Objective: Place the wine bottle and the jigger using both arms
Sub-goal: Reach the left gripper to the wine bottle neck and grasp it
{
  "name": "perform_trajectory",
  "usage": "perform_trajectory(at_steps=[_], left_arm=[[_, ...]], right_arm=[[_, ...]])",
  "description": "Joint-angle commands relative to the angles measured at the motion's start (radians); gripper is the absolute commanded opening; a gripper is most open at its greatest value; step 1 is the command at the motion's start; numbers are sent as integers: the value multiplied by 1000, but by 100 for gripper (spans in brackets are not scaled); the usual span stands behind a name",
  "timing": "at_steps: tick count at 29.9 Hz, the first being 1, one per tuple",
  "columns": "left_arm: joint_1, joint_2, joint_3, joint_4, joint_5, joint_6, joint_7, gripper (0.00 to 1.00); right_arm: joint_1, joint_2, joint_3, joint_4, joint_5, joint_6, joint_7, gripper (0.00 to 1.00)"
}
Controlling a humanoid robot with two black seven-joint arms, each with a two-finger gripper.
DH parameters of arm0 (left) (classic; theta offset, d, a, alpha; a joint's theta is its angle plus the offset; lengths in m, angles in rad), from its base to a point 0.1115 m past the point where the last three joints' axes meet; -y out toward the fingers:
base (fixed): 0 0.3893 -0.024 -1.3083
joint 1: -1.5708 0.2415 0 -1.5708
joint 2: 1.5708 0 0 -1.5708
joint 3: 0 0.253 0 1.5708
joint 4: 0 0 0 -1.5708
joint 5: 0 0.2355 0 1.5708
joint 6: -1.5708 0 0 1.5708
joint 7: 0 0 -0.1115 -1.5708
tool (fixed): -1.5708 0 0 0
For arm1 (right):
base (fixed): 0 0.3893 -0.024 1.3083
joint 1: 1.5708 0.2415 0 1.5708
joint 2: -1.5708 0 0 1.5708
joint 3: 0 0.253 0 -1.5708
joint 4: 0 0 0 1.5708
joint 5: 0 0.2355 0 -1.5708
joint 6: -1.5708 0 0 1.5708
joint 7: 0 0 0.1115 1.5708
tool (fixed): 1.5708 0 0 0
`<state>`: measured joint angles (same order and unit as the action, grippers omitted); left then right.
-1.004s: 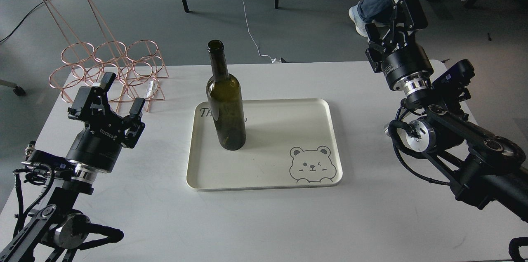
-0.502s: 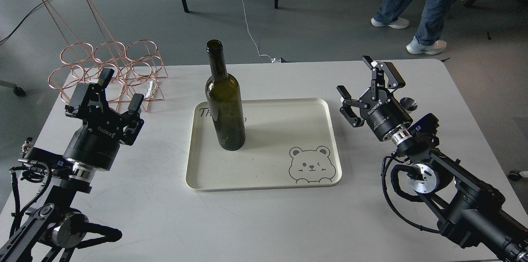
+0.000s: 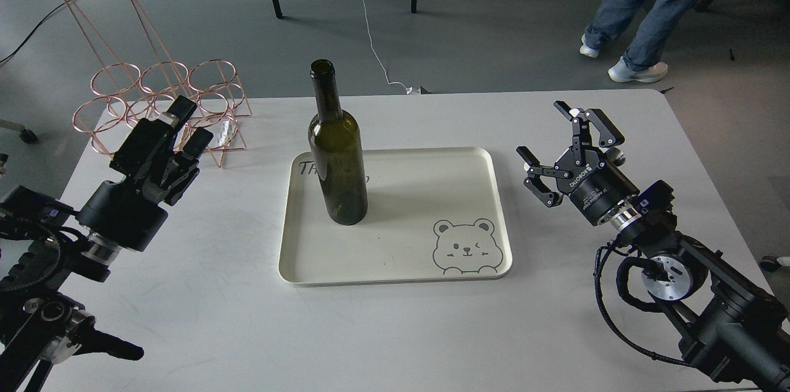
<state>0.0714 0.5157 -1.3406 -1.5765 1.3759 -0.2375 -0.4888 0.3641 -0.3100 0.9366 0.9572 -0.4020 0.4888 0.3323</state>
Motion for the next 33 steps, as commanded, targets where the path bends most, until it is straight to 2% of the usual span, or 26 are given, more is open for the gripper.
perform_trajectory(at_steps=[1,5,9,13,18,25,33], left_arm=[[-41,85,-2,-28,185,7,0,98],[-126,173,6,-62,421,17,0,98],[-206,211,17,-74,589,20,0,98],[-318,225,115,-99,660,24,0,98],[-387,216,190,-85,804,41,0,98],[-475,175,293,-69,806,41,0,98],[-574,92,406,30,806,41,0,98]], right_arm=[[-8,0,4,0,-1,0,1,98],[-8,3,5,0,-6,0,2,98],[-8,3,5,0,-8,0,1,98],[-14,2,4,2,-12,0,1,98],[-20,2,4,3,-14,0,2,98],[-21,2,4,3,-18,0,2,98],[-21,2,2,5,-18,0,2,98]])
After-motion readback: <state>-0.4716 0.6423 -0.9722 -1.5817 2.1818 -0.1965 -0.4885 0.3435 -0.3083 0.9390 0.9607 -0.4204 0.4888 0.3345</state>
